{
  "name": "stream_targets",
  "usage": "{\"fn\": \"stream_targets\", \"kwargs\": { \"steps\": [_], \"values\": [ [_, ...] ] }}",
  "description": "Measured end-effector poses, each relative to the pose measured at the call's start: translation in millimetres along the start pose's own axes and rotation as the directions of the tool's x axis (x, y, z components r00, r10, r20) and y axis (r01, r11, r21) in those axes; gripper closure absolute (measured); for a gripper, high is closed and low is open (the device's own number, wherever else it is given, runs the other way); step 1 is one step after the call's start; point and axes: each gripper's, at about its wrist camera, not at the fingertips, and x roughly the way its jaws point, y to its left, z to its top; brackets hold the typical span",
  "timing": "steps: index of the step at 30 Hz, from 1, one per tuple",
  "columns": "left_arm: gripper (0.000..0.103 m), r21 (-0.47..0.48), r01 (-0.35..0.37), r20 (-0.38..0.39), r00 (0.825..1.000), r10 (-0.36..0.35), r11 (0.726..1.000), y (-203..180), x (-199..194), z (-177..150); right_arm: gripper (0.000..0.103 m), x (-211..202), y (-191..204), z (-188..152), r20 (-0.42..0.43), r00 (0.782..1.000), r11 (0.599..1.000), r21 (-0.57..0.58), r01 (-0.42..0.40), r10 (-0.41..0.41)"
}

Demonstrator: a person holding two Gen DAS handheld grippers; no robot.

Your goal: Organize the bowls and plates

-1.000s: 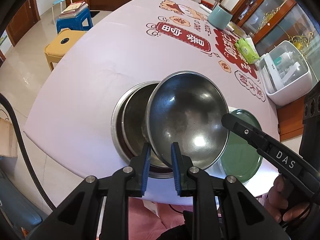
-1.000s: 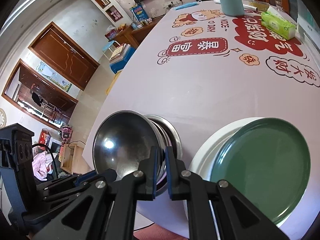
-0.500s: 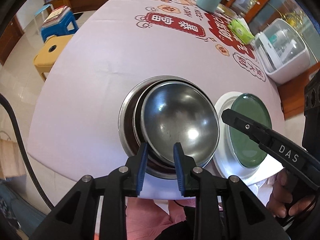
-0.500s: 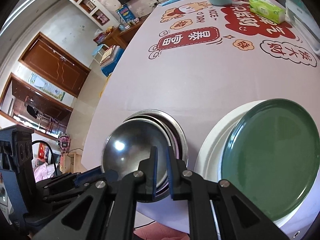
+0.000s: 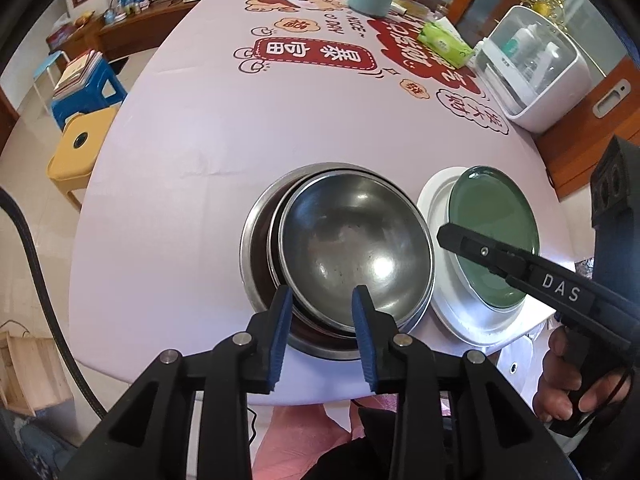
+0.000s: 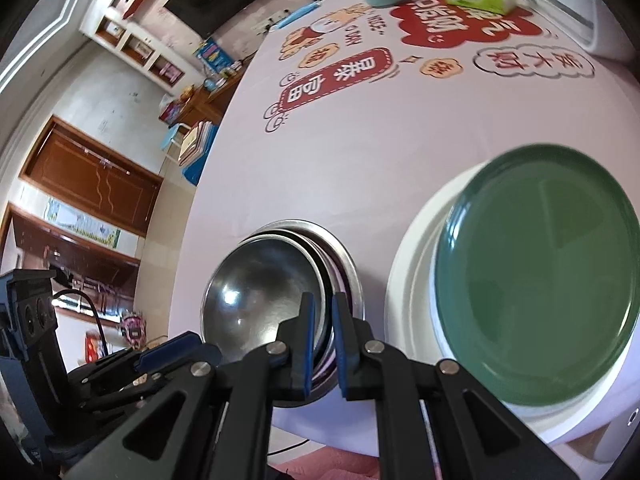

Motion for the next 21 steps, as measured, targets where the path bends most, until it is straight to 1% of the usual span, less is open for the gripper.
{"fn": "stream_targets", "kwargs": {
  "steps": [2,5,7,9,13,15,17,21],
  "values": [
    [0.070,0.006,0.012,0.013,1.000,-0.012,1.000,2,-3,2,0.092,-1,-3,-2,0.002,1.000,1.000,0.021,0.000,0.000],
    [0.069,0.003,0.027,0.028,0.999,-0.027,1.000,7,-6,4,0.087,-2,-10,-6,0.002,1.000,0.998,0.057,-0.012,0.012],
    [0.066,-0.004,0.038,0.033,0.999,-0.038,0.999,10,-6,5,0.081,-3,-16,-8,-0.001,1.000,0.996,0.090,-0.025,0.025],
    [0.059,-0.011,0.045,0.037,0.998,-0.044,0.999,13,-7,5,0.076,-3,-21,-11,-0.008,0.999,0.992,0.120,-0.047,0.048],
    [0.053,-0.029,0.054,0.046,0.998,-0.053,0.998,23,-8,7,0.069,4,-32,-14,-0.035,0.996,0.980,0.185,-0.077,0.084],
    [0.049,-0.041,0.054,0.045,0.998,-0.052,0.998,27,-6,7,0.066,7,-37,-16,-0.042,0.993,0.971,0.218,-0.095,0.107],
    [0.047,-0.055,0.054,0.039,0.998,-0.052,0.997,33,-3,7,0.065,9,-41,-17,-0.046,0.992,0.963,0.248,-0.106,0.121],
    [0.045,-0.076,0.064,0.014,0.998,-0.063,0.995,42,4,9,0.063,16,-52,-21,-0.048,0.986,0.936,0.324,-0.136,0.159]
  ]
}}
